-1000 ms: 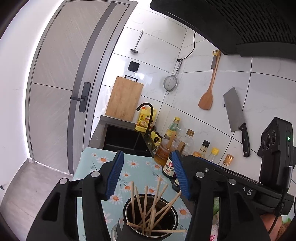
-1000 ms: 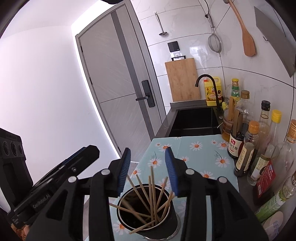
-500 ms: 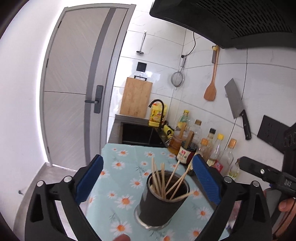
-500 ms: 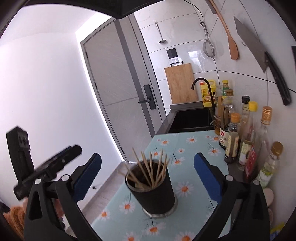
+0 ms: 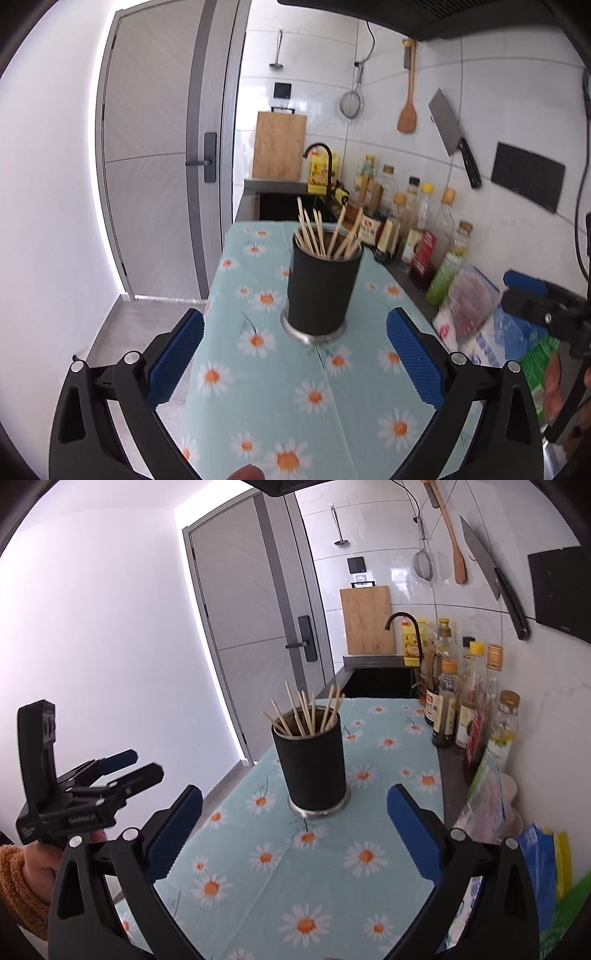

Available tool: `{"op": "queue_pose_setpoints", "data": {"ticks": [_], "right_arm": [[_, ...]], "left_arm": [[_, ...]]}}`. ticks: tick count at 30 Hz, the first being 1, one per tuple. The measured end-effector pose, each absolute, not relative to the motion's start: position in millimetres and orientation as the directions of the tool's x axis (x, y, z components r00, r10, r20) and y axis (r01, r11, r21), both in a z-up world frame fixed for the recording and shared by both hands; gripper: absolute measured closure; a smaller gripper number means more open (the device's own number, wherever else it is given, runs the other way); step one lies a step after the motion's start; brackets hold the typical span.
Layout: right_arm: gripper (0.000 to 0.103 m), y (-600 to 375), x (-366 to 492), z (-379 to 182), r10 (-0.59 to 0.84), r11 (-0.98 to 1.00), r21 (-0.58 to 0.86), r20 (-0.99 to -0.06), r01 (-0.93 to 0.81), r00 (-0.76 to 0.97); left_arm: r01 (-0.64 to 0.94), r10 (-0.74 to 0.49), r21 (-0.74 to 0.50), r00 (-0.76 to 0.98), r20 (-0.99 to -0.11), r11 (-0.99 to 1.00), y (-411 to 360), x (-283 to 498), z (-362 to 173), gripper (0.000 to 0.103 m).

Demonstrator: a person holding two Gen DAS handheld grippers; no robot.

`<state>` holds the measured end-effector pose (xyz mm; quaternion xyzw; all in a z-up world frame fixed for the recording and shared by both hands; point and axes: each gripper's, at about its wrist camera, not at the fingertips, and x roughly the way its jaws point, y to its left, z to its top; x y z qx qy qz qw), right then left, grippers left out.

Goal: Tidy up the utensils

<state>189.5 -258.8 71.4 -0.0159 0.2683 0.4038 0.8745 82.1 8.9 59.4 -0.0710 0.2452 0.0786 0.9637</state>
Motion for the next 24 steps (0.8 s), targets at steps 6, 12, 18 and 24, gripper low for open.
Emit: {"op": "queue_pose_setpoints", "data": {"ticks": [6, 12, 18, 24], "right_arm": [[0.004, -282, 181, 51, 0.671, 0.700, 0.214, -0.524, -0.681, 0.524], [0.004, -298, 176, 38, 0.658, 0.710, 0.219, -0.543, -0.669, 0.521], [0.004, -302, 173, 32, 0.656, 0.710, 0.227, -0.557, -0.667, 0.509], [0.004, -297, 165, 31, 0.663, 0.698, 0.219, -0.557, -0.682, 0.499]], "left_arm": [[-0.198, 0.088, -0.155, 0.844, -0.530, 0.968, -3, 56, 40, 0.006], [-0.211, 0.095, -0.153, 0.831, -0.548, 0.965, -13, 48, 34, 0.006], [-0.207, 0.087, -0.154, 0.823, -0.562, 0.966, -21, 46, 31, 0.006], [-0.214, 0.101, -0.137, 0.816, -0.569, 0.967, -28, 43, 27, 0.006]]}}
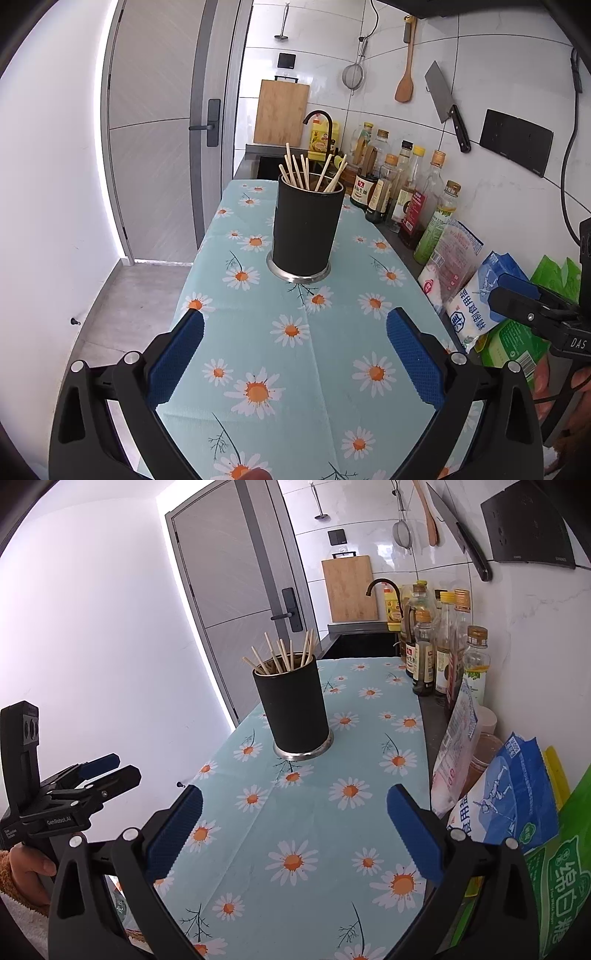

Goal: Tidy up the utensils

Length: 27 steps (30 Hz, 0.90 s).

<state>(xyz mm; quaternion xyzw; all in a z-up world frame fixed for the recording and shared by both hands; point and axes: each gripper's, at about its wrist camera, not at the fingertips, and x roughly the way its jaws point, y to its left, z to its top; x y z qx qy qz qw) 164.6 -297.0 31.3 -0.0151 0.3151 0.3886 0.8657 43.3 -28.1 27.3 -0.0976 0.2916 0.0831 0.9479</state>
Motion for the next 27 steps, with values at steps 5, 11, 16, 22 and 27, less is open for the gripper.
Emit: {"op": "queue_pose_setpoints", "data": {"ticks": [5, 11, 16, 22, 27], "right_arm": [[0.004, -295, 163, 28, 0.664, 0.693, 0.222, -0.567, -0.686, 0.488], [0.004, -297, 162, 26, 0.660, 0.699, 0.229, -0.570, -0.677, 0.489], [0.004, -300, 160, 26, 0.660, 0.703, 0.233, -0.567, -0.672, 0.493], [0.004, -299, 155, 27, 0.658, 0.704, 0.226, -0.565, -0.673, 0.499], [0.004, -298, 150, 27, 0.650, 0.710, 0.209, -0.560, -0.672, 0.513]], "left_arm": [[-0.216, 0.102, -0.136, 0.814, -0.572, 0.967, -31, 41, 26, 0.006], [-0.229, 0.100, -0.154, 0.808, -0.580, 0.961, -31, 40, 23, 0.006], [-0.228, 0.102, -0.149, 0.809, -0.579, 0.962, -32, 38, 24, 0.006], [-0.218, 0.097, -0.147, 0.815, -0.572, 0.965, -34, 35, 25, 0.006], [-0.212, 0.095, -0.145, 0.819, -0.566, 0.966, -35, 34, 26, 0.006]]}}
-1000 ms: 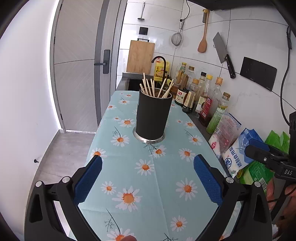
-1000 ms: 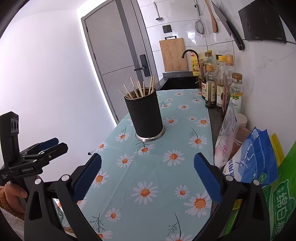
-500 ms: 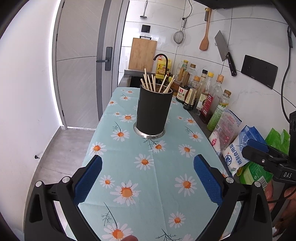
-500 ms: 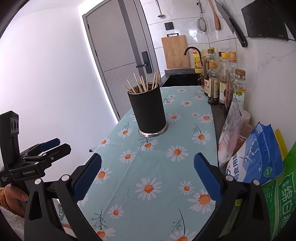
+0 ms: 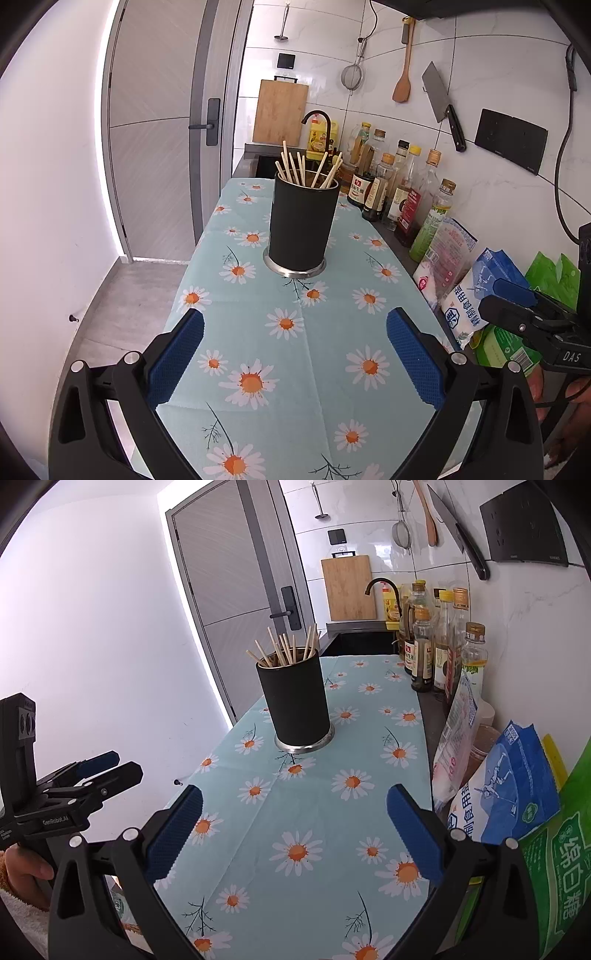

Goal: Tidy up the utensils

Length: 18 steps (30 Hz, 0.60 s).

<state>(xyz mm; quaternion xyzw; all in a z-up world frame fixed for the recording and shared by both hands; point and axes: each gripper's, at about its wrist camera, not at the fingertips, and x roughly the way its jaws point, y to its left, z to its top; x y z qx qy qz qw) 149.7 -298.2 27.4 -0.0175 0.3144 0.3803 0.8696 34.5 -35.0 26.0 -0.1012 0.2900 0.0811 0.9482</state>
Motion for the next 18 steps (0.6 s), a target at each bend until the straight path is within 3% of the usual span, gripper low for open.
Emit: {"op": "queue_pose_setpoints", "data": {"ticks": [18], "right_arm": [[0.004, -298.5, 150.5, 23.2, 0.636, 0.726, 0.224, -0.576, -0.650, 0.513]], "left_arm": [[-0.186, 0.070, -0.145, 0.815, -0.575, 0.972, -41.3, 42.1, 24.8, 0.006]]}}
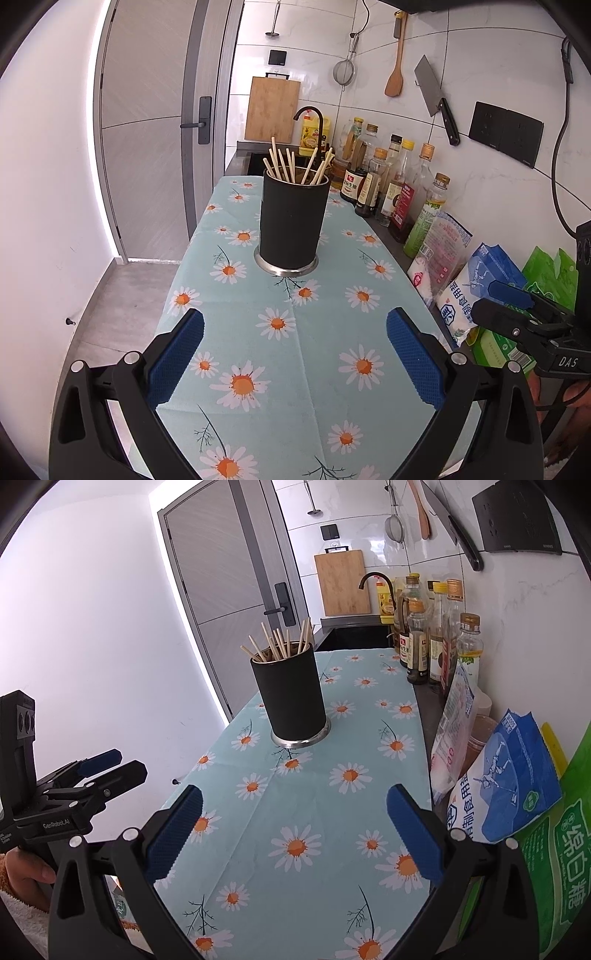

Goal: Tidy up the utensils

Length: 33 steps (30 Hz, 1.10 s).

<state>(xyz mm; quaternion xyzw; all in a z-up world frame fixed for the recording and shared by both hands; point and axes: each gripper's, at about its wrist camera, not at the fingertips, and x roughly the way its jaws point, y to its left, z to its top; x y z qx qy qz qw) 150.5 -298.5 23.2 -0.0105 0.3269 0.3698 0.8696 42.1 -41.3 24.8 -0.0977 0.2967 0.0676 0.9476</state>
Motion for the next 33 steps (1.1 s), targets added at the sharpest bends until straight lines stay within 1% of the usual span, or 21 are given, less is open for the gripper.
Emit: {"op": "queue_pose_setpoints", "data": {"ticks": [33], "right_arm": [[0.004, -297.5, 146.7, 20.2, 0.615, 0.742, 0.213, -0.592, -0.635, 0.520]], "left_arm": [[-0.172, 0.051, -0.154, 0.809, -0.585, 0.973, -44.7, 40.9, 23.3, 0.006]]}}
